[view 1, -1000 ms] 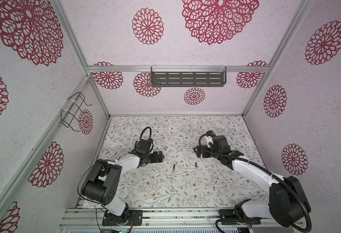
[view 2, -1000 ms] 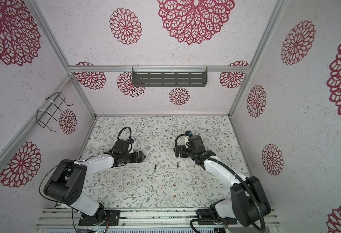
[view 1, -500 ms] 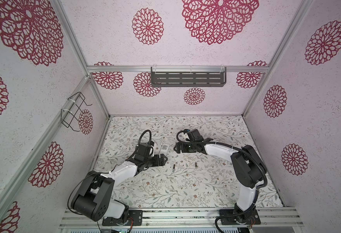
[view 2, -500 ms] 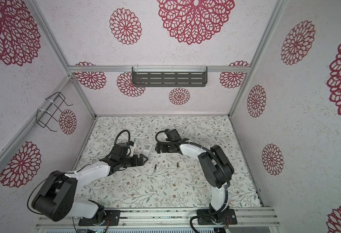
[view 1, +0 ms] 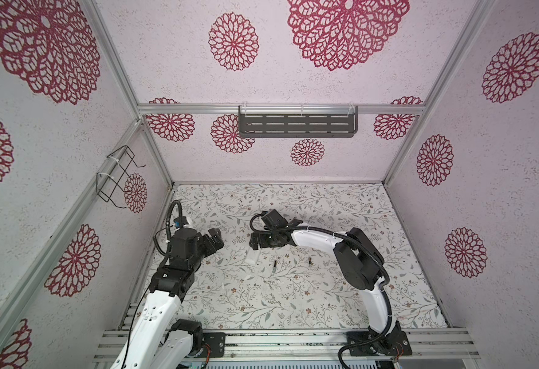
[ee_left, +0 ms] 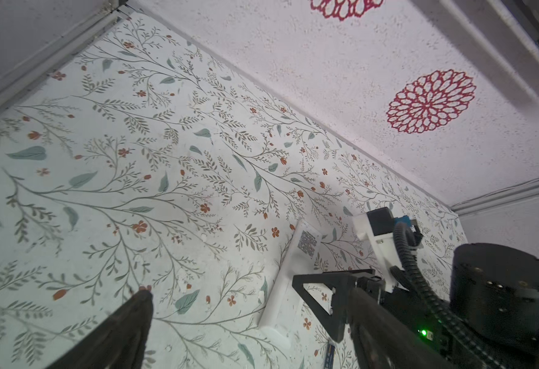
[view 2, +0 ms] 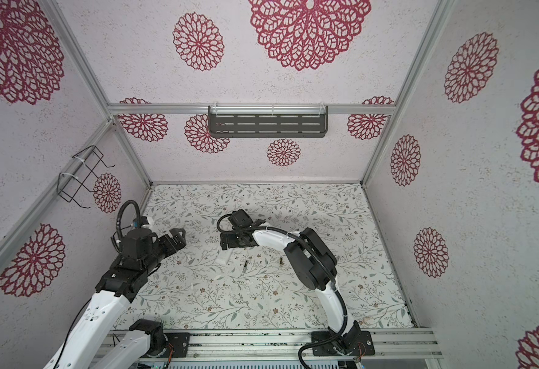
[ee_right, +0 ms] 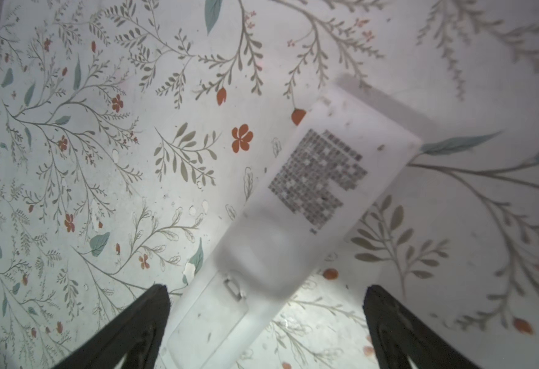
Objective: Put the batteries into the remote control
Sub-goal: 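Grasp the white remote with the right gripper and lift it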
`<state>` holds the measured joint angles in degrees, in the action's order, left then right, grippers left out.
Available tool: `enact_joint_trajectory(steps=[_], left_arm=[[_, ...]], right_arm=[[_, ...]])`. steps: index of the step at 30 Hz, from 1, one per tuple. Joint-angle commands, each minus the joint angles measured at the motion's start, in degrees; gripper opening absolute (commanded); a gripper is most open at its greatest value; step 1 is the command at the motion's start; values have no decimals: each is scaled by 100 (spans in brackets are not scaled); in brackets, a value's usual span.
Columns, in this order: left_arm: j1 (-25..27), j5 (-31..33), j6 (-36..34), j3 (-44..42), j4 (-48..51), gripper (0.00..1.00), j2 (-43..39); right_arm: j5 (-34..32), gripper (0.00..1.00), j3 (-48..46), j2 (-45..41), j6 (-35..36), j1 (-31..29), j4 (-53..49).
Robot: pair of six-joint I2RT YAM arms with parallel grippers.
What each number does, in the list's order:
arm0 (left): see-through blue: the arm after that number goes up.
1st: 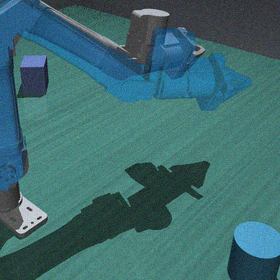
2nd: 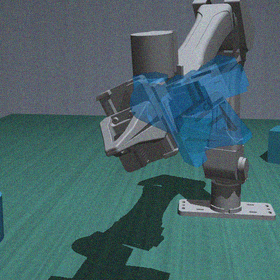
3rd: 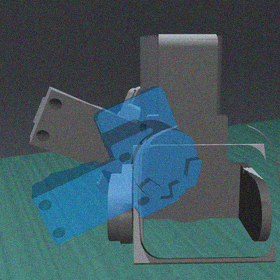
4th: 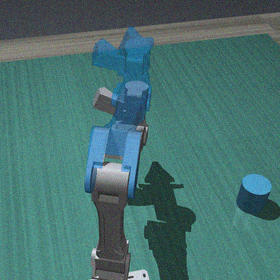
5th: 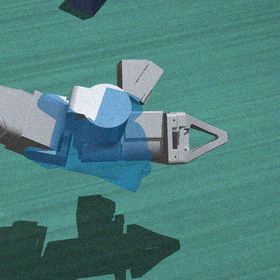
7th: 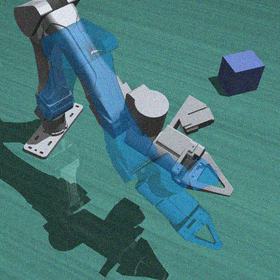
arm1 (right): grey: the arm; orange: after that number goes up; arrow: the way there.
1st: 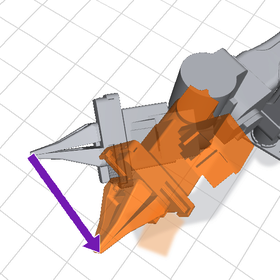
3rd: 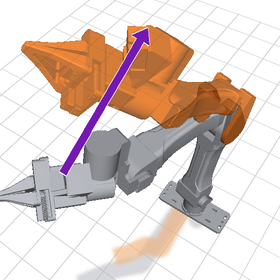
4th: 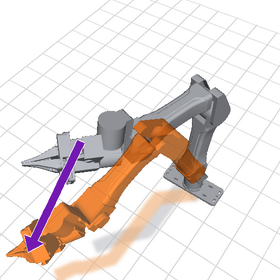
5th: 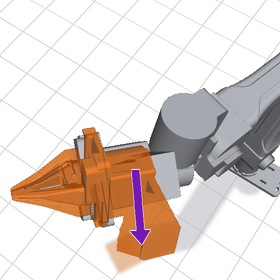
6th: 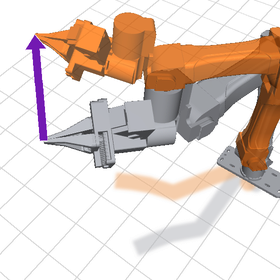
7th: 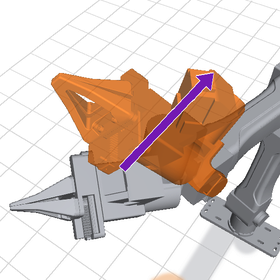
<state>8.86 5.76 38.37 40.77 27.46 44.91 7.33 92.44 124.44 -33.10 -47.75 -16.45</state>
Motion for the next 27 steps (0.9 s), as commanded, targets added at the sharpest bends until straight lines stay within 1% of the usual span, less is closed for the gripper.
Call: enact_joint_trajectory(steps=[1,7,10,13,16,19,21,24,27], left_arm=[[-117,117,-96,195,752,97,-247],[-259,46,-255,335,1047,97,-716],[-280,6,-250,296,1026,97,-809],[-289,-49,-241,282,1005,97,-817],[-297,-88,-240,291,973,97,-813],[-302,-122,-237,299,915,97,-803],[-315,-140,-247,316,891,97,-788],[-324,-162,-241,326,859,97,-781],[-324,-240,-232,300,813,97,-768]], right_arm=[[-255,99,601,306,-181,-86,-430],[-206,99,1819,1018,99,-325,-948],[-397,99,2221,1213,239,-418,-1357],[-809,99,2031,1055,440,-536,-1604],[-1233,99,1499,739,580,-700,-1693],[-1508,98,1051,525,629,-852,-1790],[-1631,94,838,443,612,-938,-1809],[-1744,86,706,368,585,-1049,-1840],[-1868,70,687,394,603,-1137,-1869]])
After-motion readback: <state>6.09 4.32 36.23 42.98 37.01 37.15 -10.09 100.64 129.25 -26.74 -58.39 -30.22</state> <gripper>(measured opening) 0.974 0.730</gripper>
